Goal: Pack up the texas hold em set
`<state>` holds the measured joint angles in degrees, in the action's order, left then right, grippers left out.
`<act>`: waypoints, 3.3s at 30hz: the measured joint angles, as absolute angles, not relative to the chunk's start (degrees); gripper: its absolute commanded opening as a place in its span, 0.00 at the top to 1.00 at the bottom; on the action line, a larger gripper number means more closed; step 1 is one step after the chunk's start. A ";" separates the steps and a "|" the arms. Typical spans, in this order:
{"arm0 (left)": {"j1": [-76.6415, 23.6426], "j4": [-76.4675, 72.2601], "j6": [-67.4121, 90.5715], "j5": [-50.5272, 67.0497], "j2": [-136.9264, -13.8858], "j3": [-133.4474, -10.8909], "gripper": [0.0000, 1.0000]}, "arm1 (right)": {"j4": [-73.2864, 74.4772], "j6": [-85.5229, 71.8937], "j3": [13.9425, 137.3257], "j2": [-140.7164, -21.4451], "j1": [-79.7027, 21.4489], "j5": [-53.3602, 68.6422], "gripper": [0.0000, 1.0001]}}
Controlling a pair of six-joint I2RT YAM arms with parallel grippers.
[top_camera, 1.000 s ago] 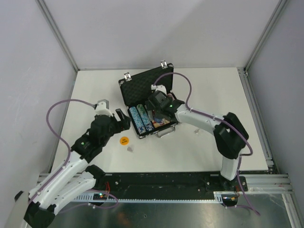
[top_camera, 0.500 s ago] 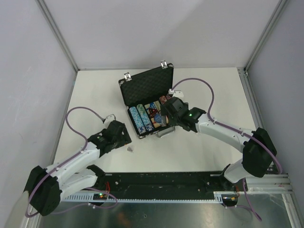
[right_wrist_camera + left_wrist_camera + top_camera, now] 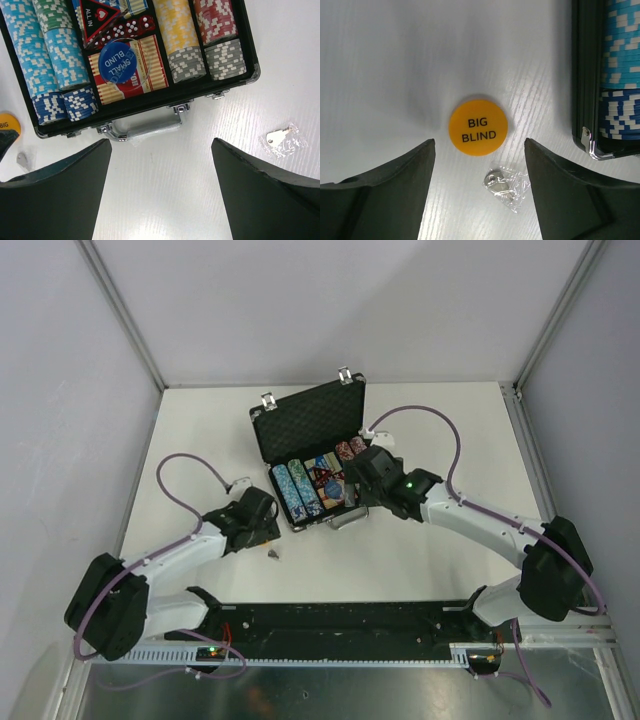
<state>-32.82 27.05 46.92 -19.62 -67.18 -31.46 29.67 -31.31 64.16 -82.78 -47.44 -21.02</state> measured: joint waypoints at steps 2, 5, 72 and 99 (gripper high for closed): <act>-32.82 26.09 46.44 -19.35 -68.03 -31.64 0.29 | 29.61 -31.31 63.79 -82.78 -47.37 -20.99 0.12; -32.82 24.93 46.26 -19.25 -69.80 -31.81 0.31 | 29.58 -31.33 63.20 -82.78 -47.22 -20.97 0.12; -35.79 23.27 44.51 -24.32 -76.84 -33.89 0.50 | 27.14 -32.23 59.86 -78.48 -46.87 -20.58 0.14; -36.38 32.53 42.83 -23.88 -71.75 -41.10 0.50 | 27.16 -32.58 59.79 -77.80 -46.92 -20.80 0.14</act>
<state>-36.38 32.53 42.83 -23.88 -71.75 -41.10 27.16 -32.58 59.79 -77.80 -46.92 -20.80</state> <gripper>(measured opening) 0.503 0.860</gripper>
